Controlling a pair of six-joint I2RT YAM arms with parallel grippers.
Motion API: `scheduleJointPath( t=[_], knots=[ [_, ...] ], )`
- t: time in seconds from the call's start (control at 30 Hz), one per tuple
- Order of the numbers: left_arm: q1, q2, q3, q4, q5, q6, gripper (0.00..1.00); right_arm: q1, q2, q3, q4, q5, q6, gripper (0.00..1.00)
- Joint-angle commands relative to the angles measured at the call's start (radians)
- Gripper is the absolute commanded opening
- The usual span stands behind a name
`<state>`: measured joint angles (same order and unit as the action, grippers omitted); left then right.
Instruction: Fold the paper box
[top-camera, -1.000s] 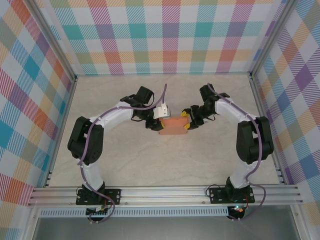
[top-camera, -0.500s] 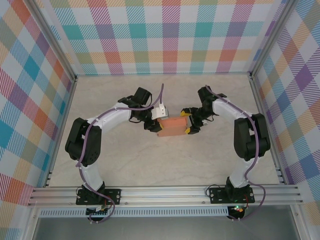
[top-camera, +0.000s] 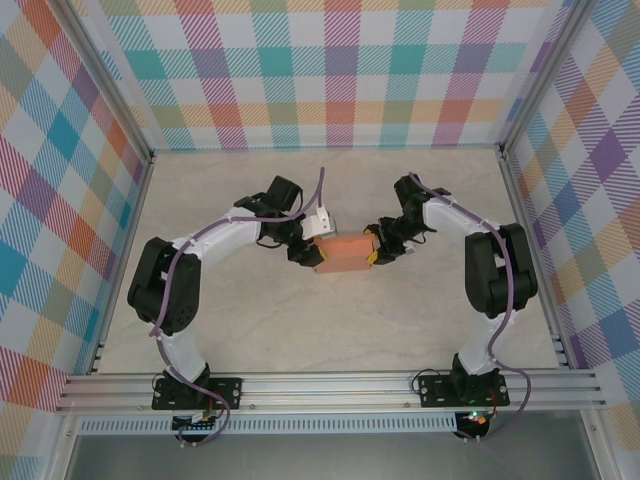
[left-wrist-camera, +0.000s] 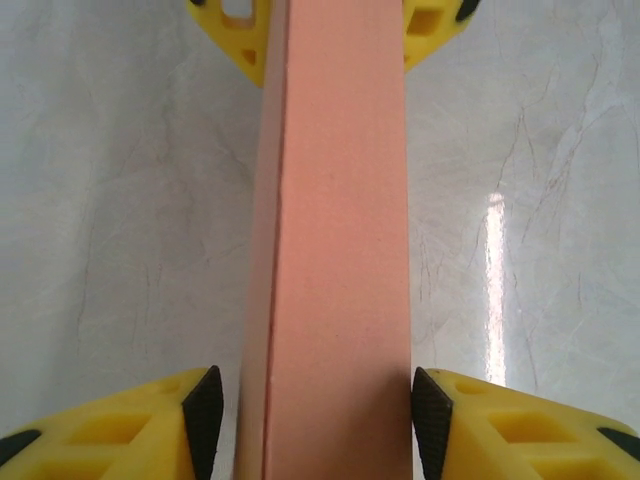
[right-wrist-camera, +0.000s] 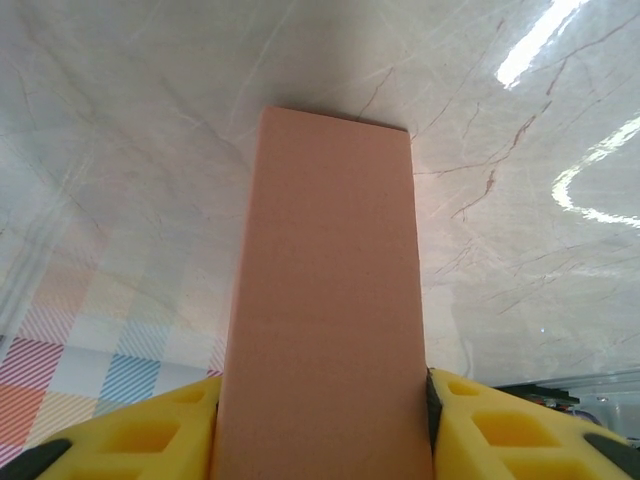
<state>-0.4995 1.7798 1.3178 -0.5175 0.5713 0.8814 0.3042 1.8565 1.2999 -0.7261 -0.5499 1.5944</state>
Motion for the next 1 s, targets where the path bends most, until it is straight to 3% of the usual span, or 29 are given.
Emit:
scheduleJointPath(
  t=[0.0, 0.17, 0.23, 0.33, 0.4, 0.43, 0.63, 0.97],
  knots=[
    [0.012, -0.124, -0.019, 0.113, -0.016, -0.129, 0.56, 0.009, -0.007, 0.002, -0.035, 0.036, 0.078, 0.45],
    [0.047, -0.214, -0.052, 0.148, 0.012, -0.28, 0.56, 0.009, -0.01, -0.007, -0.022, 0.055, 0.096, 0.44],
    [0.072, -0.262, -0.096, 0.223, -0.003, -0.429, 0.56, 0.009, -0.005, -0.002, -0.02, 0.056, 0.099, 0.44],
    [0.091, -0.331, -0.18, 0.371, -0.152, -0.699, 0.57, 0.009, -0.001, -0.001, -0.015, 0.06, 0.103, 0.44],
    [0.094, -0.365, -0.228, 0.4, -0.298, -0.885, 0.57, 0.008, 0.0, -0.001, -0.013, 0.062, 0.105, 0.43],
    [0.095, -0.373, -0.239, 0.388, -0.321, -0.927, 0.57, 0.009, 0.001, -0.001, -0.013, 0.062, 0.106, 0.43],
    [0.095, -0.404, -0.336, 0.283, -0.486, -0.935, 0.56, 0.009, 0.004, 0.003, -0.013, 0.061, 0.103, 0.43],
    [0.04, -0.272, -0.318, 0.306, -0.374, -0.906, 0.57, 0.009, 0.005, 0.009, -0.023, 0.059, 0.095, 0.43]
  ],
)
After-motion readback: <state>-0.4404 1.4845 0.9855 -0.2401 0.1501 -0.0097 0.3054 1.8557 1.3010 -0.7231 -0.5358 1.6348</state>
